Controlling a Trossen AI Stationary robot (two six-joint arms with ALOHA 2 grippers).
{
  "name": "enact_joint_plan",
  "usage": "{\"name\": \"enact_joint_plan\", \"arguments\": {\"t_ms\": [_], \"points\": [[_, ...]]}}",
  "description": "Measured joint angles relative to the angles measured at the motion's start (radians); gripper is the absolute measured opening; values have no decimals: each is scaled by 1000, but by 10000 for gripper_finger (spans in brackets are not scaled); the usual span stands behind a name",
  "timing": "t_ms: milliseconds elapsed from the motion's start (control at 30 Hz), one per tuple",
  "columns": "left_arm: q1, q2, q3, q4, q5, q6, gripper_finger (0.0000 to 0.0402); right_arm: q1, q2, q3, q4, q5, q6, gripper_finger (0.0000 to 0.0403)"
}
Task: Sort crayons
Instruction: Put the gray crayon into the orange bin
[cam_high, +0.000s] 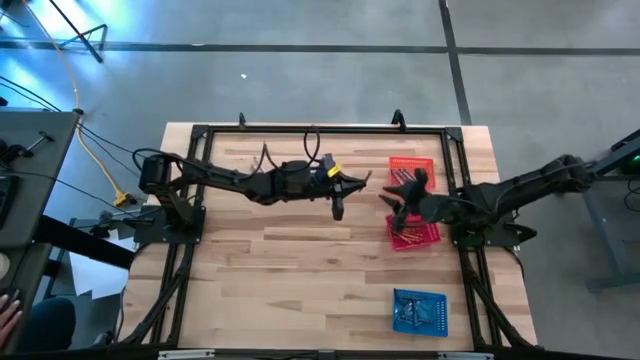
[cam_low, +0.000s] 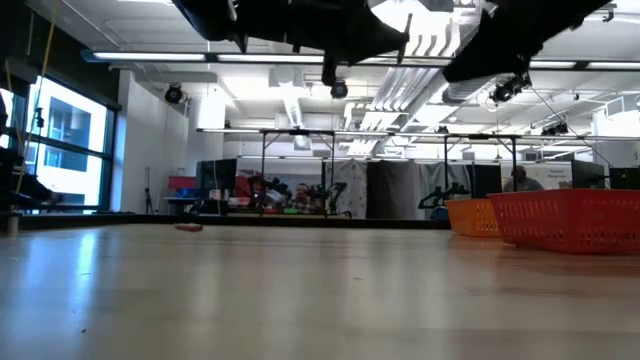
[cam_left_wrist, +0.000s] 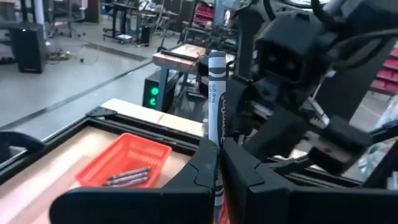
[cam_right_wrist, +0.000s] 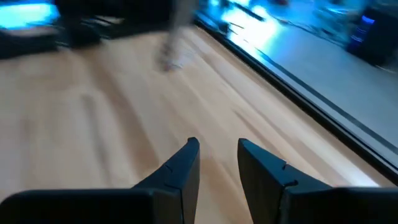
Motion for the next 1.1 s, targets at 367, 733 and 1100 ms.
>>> {"name": "enact_joint_plan", "arguments": {"t_ms": [367, 733, 1100], "points": [[-38, 52, 0, 63, -2, -18, 3, 40, 1, 0, 301, -143, -165, 102], [-86, 63, 0, 72, -90, -1, 3, -5, 1, 0, 333, -177, -164, 102], [-108, 63, 0, 87, -130, 17, 3, -40, 1, 0, 346, -233, -164, 102]]}}
